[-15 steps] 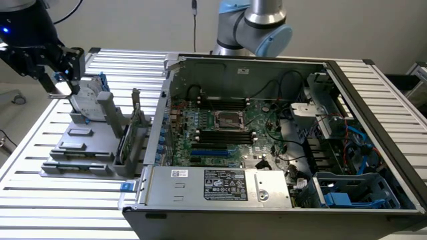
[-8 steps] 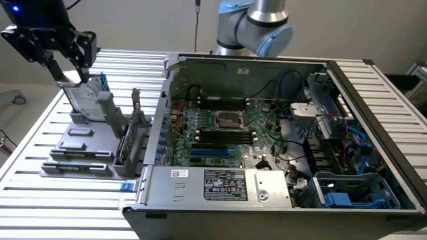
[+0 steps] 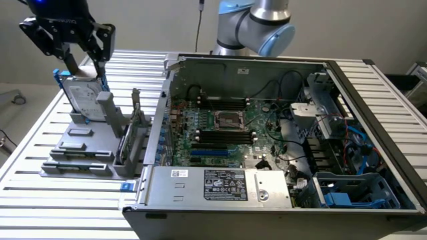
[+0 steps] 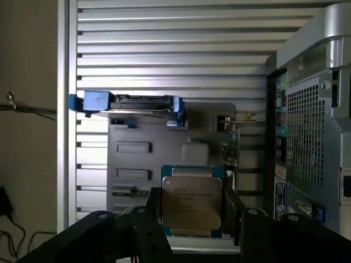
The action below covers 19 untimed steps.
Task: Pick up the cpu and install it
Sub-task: 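Pick up the cpu and move it towards the insertion slot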
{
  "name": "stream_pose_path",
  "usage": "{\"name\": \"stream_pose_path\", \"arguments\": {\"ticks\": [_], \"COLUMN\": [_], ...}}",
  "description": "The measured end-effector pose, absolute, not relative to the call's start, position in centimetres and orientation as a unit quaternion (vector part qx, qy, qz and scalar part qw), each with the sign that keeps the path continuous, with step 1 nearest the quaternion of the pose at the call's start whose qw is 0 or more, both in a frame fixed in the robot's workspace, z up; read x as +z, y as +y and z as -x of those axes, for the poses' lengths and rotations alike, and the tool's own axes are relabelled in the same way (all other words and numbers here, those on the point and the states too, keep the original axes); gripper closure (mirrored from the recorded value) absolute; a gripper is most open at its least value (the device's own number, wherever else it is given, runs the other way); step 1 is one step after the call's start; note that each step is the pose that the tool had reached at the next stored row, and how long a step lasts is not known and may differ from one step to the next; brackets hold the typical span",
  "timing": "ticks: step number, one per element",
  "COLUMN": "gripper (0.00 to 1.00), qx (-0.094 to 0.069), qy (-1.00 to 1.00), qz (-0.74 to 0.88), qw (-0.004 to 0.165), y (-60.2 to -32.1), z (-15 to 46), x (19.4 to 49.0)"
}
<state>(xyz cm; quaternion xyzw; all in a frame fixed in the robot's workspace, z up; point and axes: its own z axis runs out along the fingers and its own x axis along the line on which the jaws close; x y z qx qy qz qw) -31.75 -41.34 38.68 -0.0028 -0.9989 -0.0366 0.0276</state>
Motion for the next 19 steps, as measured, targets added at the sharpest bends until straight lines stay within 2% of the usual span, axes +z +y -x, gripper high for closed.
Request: {"name": "stream_pose_path", "arguments": {"ticks": [19], "gripper": [0.45], "qx": [-0.037], "qy": [-0.999], "qz": [0.003], "qw": [0.028], "y": [-40.9], "z": [23.1], "x": [38.8]}}
